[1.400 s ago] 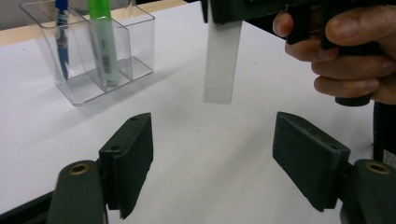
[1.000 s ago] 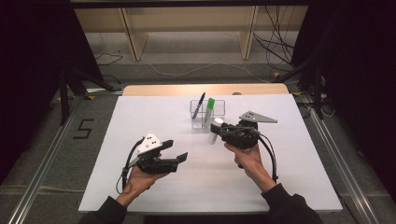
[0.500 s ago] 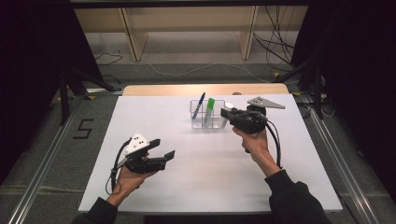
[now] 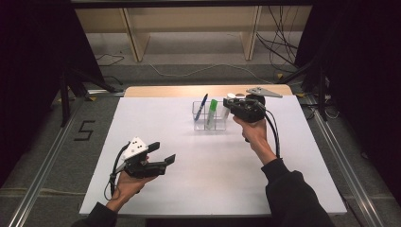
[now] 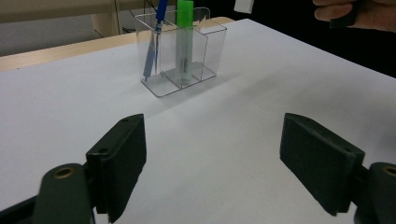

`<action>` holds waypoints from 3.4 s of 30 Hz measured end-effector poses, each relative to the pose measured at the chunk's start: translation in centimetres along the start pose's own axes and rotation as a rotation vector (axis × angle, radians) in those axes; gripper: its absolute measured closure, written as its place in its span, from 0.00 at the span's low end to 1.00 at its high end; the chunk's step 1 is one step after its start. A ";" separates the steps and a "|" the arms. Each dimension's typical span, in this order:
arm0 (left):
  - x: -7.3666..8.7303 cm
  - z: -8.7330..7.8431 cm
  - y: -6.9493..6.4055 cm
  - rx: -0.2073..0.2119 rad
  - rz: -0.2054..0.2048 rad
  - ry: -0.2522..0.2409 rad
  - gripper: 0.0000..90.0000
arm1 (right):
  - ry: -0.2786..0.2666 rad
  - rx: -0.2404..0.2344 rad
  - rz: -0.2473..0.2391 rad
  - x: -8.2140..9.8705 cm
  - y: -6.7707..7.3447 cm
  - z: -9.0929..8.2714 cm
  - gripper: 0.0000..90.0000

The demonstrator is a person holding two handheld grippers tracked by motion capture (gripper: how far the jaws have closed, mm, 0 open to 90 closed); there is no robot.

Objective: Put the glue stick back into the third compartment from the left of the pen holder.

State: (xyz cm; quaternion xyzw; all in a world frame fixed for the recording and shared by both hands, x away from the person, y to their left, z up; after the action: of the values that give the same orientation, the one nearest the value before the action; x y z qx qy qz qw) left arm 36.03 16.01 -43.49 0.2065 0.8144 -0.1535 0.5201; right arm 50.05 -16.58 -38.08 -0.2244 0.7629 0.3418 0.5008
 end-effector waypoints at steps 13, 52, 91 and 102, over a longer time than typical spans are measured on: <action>0.1 0.1 -0.4 0.008 -0.004 -0.004 0.24 | 0.012 0.069 0.012 -0.6 -1.4 2.3 0.75; 0.1 0.2 -0.3 -0.001 -0.005 -0.007 0.23 | 0.092 0.141 0.081 2.1 -3.5 4.8 0.53; 0.1 0.3 -0.3 0.023 -0.032 0.004 0.23 | 0.086 -0.115 -0.095 5.5 4.0 -5.9 0.23; 0.1 0.3 -0.5 0.041 -0.023 0.006 0.23 | 0.094 -0.121 -0.096 8.2 4.4 -8.1 0.23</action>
State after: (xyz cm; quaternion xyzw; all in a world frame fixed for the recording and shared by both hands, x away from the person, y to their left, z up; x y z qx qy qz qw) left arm 35.98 15.40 -43.73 0.2081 0.8149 -0.1758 0.5116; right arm 38.84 -19.66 -42.15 -0.3064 0.7518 0.3519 0.4659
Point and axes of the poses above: each handheld gripper's, and its own axes: z roughly forward along the jaws, x roughly out of its underside, y roughly to its left, the point moved 2 cm from there along z, roughly forward along the jaws, and after that the axes turned 12 degrees about -x, right-handed, at the moved point
